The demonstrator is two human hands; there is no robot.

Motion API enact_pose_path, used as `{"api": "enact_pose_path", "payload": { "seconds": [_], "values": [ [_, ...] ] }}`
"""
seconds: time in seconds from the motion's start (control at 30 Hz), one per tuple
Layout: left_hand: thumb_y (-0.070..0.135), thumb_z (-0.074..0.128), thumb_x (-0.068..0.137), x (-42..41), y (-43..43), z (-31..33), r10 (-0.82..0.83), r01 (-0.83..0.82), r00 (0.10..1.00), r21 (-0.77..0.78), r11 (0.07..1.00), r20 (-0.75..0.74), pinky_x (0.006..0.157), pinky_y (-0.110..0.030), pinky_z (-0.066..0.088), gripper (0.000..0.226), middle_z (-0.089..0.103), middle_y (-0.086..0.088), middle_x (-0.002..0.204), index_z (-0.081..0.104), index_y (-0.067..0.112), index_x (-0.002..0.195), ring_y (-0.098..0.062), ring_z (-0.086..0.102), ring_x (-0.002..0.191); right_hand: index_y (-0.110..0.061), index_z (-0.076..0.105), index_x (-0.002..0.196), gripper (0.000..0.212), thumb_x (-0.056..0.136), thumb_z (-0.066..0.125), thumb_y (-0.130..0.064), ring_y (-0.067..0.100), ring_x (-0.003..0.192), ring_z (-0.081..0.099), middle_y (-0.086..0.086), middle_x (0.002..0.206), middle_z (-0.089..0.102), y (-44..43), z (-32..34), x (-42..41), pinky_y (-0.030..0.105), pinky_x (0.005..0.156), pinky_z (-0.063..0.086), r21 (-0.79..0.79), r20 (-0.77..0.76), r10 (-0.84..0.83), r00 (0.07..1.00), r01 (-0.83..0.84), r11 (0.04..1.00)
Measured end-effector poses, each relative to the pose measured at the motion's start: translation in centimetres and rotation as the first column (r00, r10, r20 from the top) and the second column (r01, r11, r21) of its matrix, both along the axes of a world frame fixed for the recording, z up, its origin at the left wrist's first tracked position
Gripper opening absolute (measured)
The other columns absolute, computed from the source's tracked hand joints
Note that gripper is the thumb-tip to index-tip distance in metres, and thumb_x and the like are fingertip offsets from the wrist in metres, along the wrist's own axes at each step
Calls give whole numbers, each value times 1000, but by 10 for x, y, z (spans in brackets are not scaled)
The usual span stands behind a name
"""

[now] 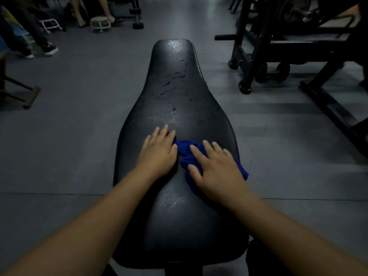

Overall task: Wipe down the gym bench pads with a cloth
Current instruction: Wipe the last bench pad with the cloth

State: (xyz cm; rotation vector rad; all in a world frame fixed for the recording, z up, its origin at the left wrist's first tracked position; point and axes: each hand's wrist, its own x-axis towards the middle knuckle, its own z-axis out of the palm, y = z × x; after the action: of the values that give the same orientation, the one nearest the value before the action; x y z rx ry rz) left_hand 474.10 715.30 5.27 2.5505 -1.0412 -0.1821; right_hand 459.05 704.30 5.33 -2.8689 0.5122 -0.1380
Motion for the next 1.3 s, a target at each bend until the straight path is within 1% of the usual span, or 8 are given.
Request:
{"api": "enact_pose_path", "payload": {
  "seconds": [0.13,0.27,0.37,0.47,0.57,0.73,1.13,1.3],
  "values": [
    [42,22,105,-3,-9,-11,-4,2,999,32,999,52,125,-44,2,58,14,8,167,15,22,159,-9,6,153,-25,31,155,68,94,16,-52,28,148,26,7,162,26,-40,-6,11,38,118,20,-40,-8,37,999,-37,999],
    [42,24,104,-1,-8,-12,29,-34,996,51,998,88,125,-42,1,61,8,5,168,13,20,160,-11,1,154,-17,23,156,58,103,29,-38,31,151,12,11,165,14,-84,-1,87,43,121,15,-39,-42,-194,980,192,981],
    [34,30,105,-1,-9,-12,51,-50,998,-26,998,43,125,-38,3,61,5,-1,168,14,16,160,-15,1,154,-17,20,157,59,103,28,-40,27,151,15,8,165,17,-65,4,115,43,120,17,-28,-24,8,1000,-8,1000],
    [23,39,103,10,-2,-4,67,-83,992,-152,985,-109,125,-34,10,61,6,-3,168,17,14,159,-17,7,154,-22,29,156,70,94,15,-52,21,151,20,3,164,22,-54,3,68,31,121,12,-13,-76,265,961,-267,964],
    [41,36,102,39,12,-1,40,-45,994,54,998,101,125,-39,9,62,11,-2,168,21,18,158,-20,5,154,-17,39,152,62,99,24,-47,20,150,23,4,163,25,-83,5,70,16,116,3,-8,-57,123,991,-124,992],
    [57,23,100,72,18,-8,-38,11,993,231,973,116,125,-43,-2,73,-7,-3,168,4,19,160,-23,-9,154,-16,30,155,57,104,34,-42,24,151,17,7,164,20,-90,1,150,37,121,16,-17,-21,-71,997,70,997],
    [64,18,97,125,-26,4,-146,126,988,287,950,50,124,-45,-7,79,-15,0,167,-4,22,160,-20,-17,153,-26,26,156,67,96,25,-55,19,153,9,1,166,15,-91,7,152,40,124,12,33,-138,-60,989,65,997],
    [63,26,95,130,-31,5,-143,134,990,341,931,0,124,-51,6,81,-4,-4,168,9,19,161,-25,-6,154,-25,27,156,65,97,33,-51,22,153,7,3,166,13,-95,10,157,45,123,15,71,-212,-51,976,67,995]
  ]
}}
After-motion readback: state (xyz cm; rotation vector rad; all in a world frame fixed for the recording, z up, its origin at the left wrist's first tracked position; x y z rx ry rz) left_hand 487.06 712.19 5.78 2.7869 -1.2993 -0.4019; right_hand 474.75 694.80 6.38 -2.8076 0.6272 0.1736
